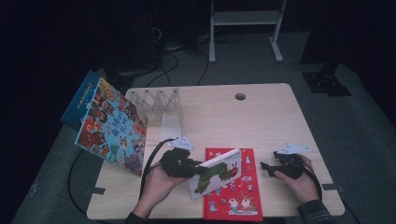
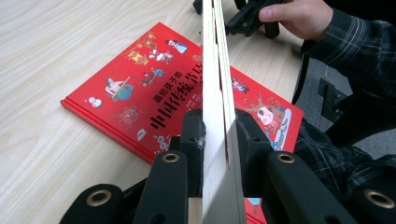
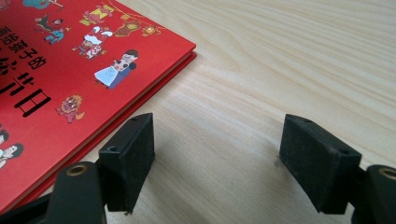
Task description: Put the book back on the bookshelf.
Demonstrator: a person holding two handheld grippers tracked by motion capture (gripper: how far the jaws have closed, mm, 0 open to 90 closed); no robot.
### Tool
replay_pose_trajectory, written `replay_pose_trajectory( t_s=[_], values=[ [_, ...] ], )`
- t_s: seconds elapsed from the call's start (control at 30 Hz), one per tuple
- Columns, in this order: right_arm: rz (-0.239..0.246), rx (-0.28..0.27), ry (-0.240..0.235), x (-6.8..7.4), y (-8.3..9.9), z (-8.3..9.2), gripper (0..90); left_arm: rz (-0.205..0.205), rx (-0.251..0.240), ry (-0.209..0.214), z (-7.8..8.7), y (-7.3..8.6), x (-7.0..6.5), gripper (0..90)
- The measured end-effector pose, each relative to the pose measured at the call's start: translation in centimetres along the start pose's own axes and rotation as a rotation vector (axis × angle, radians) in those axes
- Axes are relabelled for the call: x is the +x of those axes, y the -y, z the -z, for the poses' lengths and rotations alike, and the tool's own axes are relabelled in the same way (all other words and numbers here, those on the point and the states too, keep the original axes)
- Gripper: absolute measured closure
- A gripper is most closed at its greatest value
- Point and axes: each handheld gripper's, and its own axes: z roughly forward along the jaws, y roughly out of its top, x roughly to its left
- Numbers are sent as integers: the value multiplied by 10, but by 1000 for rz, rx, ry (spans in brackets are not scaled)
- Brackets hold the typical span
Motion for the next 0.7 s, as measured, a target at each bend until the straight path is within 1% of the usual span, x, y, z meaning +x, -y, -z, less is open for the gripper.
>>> replay_pose_trajectory(
  t_s=[0.03, 0.07, 0.13, 0.23, 0.3, 0.53, 0.57, 0.7],
  values=[
    [0, 0, 0, 0, 0, 0, 254, -5, 3, -2, 1, -1, 0, 758],
    [0, 0, 0, 0, 0, 0, 253, -1, -5, -4, 1, -1, 0, 758],
    [-1, 0, 0, 0, 0, 0, 252, -5, 3, -3, 2, -2, 0, 758],
    [-1, 0, 1, 0, 0, 0, 252, -4, -11, -13, 7, -3, 0, 759],
    [-1, 0, 1, 0, 0, 0, 252, -4, -8, -15, 9, -3, 0, 759],
    [-2, 0, 1, 0, 0, 0, 252, 23, -23, -14, 18, 0, 6, 760],
    [-1, 0, 1, 0, 0, 0, 252, 29, -31, -18, 20, 1, 6, 760],
    [-1, 0, 1, 0, 0, 0, 252, 33, -36, -29, 26, 2, 9, 760]
  ],
)
